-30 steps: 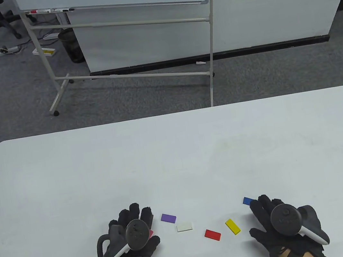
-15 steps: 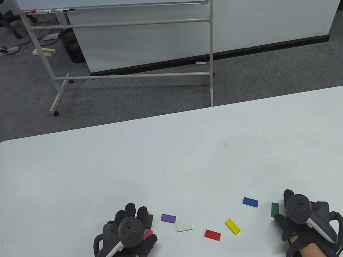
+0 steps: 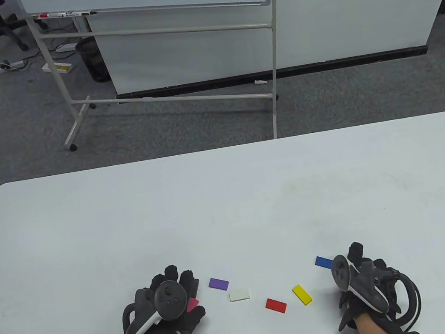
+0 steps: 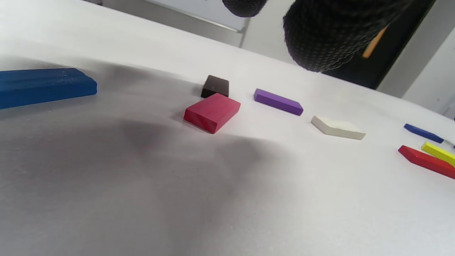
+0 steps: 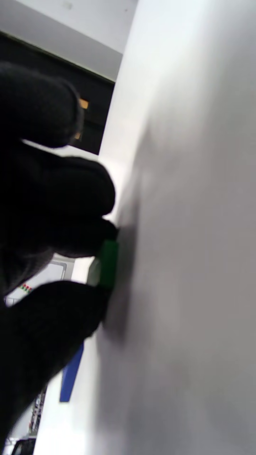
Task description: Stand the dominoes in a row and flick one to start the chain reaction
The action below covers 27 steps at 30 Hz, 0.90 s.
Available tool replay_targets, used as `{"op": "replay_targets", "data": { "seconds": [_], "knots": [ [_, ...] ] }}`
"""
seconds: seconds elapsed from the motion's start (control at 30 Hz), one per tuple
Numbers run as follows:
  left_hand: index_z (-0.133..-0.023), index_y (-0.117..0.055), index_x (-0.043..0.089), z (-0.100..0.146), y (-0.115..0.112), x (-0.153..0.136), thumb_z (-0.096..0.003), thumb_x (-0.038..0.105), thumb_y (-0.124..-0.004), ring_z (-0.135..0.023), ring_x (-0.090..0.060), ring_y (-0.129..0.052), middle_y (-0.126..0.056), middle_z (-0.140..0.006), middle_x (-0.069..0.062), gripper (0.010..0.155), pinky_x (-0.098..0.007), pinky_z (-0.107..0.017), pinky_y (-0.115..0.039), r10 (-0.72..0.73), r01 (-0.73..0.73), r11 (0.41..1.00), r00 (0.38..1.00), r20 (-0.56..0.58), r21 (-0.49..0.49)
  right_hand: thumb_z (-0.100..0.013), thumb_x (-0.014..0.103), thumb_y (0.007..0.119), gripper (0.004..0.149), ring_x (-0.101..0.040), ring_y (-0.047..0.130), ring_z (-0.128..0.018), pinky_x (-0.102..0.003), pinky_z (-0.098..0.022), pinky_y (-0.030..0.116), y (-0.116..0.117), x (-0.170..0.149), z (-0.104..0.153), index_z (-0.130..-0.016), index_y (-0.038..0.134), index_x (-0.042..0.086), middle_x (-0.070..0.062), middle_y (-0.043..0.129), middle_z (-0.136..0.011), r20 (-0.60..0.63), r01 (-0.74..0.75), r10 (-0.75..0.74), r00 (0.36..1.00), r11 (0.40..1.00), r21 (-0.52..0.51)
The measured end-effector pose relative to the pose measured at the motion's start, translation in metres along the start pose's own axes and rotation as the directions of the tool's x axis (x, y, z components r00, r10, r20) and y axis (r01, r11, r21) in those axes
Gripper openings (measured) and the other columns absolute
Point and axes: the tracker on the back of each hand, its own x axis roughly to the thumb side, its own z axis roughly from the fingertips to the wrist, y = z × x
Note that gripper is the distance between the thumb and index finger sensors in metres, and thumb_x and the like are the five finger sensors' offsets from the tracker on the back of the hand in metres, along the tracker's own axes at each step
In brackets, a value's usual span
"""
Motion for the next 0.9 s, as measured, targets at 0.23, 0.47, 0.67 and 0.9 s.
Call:
{"op": "replay_targets", "data": {
  "seconds": [0.23, 0.47, 0.67, 0.9],
  "knots": [
    [-0.114, -0.034, 0.022, 0.004, 0.002, -0.002, -0.0505, 0.057, -0.077, -0.108, -0.049, -0.025, -0.013, -0.117, -0.011, 0.084, -0.073, -0.069, -0.027, -0.005, 0.005, 1.0, 1.0, 0.013, 0.013, -0.043, 0.045, 0.094, 0.076, -0.031, 0.103, -0.061, -0.057, -0.053, 0.079, -0.013, -0.016, 0.007, -0.105, 0.062, 0.014, -0.008, 0.099, -0.078, 0.014, 0.168, -0.168, 0.986, 0.986, -0.008],
    [-0.114, -0.033, 0.022, 0.005, 0.004, -0.004, -0.0506, 0.056, -0.077, -0.108, -0.049, -0.023, -0.012, -0.117, -0.012, 0.084, -0.073, -0.069, -0.026, 0.002, -0.002, 0.999, 1.0, 0.001, 0.041, -0.043, 0.045, 0.092, 0.058, -0.033, 0.102, -0.058, -0.059, -0.052, 0.078, -0.041, -0.035, 0.023, -0.097, 0.081, 0.027, -0.01, 0.099, -0.077, 0.109, 0.415, -0.403, 0.908, 0.901, -0.125],
    [-0.114, -0.033, 0.022, 0.007, 0.007, 0.0, -0.0506, 0.057, -0.076, -0.108, -0.049, -0.02, -0.011, -0.116, -0.011, 0.084, -0.073, -0.069, -0.025, -0.025, 0.026, 0.996, 1.0, -0.006, 0.086, -0.041, 0.047, 0.092, 0.056, -0.033, 0.102, -0.053, -0.059, -0.05, 0.079, -0.06, -0.036, 0.039, -0.086, 0.09, 0.014, -0.009, 0.101, -0.071, 0.207, 0.555, -0.524, 0.826, 0.822, -0.131],
    [-0.114, -0.033, 0.022, 0.005, 0.004, 0.0, -0.0505, 0.057, -0.076, -0.107, -0.049, -0.02, -0.011, -0.116, -0.011, 0.084, -0.073, -0.069, -0.025, -0.035, 0.036, 0.997, 0.999, -0.015, 0.069, -0.039, 0.047, 0.094, 0.052, -0.032, 0.101, -0.054, -0.059, -0.051, 0.079, -0.062, -0.004, 0.049, -0.083, 0.088, 0.019, -0.007, 0.099, -0.073, 0.332, 0.478, -0.427, 0.841, 0.874, -0.085]
  ]
}}
